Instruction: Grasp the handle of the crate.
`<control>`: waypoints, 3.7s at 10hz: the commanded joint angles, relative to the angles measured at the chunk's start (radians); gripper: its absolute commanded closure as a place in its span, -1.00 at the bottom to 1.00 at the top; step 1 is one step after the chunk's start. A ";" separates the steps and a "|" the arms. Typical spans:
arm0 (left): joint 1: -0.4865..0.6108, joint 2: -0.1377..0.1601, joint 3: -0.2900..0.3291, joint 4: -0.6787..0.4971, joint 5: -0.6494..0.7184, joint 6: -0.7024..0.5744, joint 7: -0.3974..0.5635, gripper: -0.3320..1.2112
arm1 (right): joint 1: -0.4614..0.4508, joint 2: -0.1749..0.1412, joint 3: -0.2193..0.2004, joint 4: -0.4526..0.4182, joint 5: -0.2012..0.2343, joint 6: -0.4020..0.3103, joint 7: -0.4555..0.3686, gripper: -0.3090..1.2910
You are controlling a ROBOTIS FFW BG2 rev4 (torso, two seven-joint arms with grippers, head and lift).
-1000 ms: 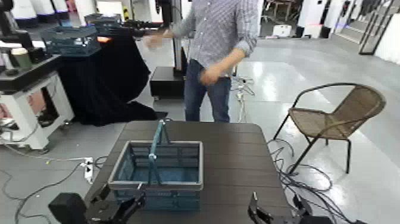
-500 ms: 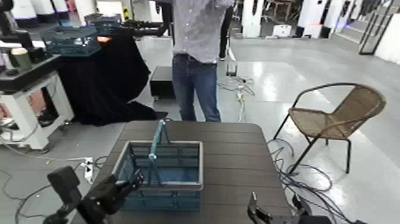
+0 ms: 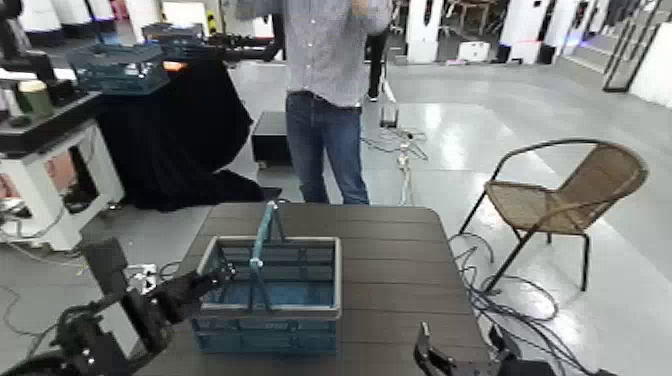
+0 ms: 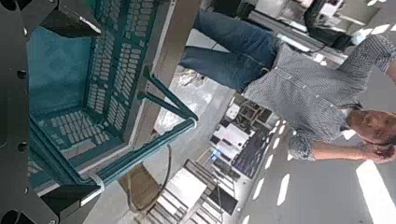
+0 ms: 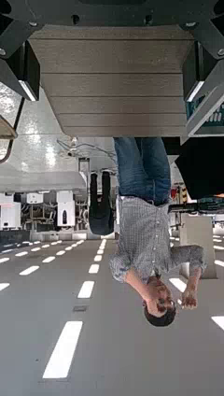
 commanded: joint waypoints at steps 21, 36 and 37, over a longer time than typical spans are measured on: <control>-0.816 0.076 -0.631 0.904 0.428 0.286 -0.362 -0.40 | -0.049 -0.018 0.042 0.031 -0.032 -0.009 0.005 -0.43; -0.817 0.070 -0.652 0.930 0.428 0.294 -0.418 0.99 | -0.047 -0.018 0.043 0.031 -0.041 -0.009 0.005 -0.43; -0.806 0.071 -0.641 0.914 0.428 0.294 -0.418 0.99 | -0.046 -0.018 0.042 0.029 -0.041 -0.009 0.003 -0.43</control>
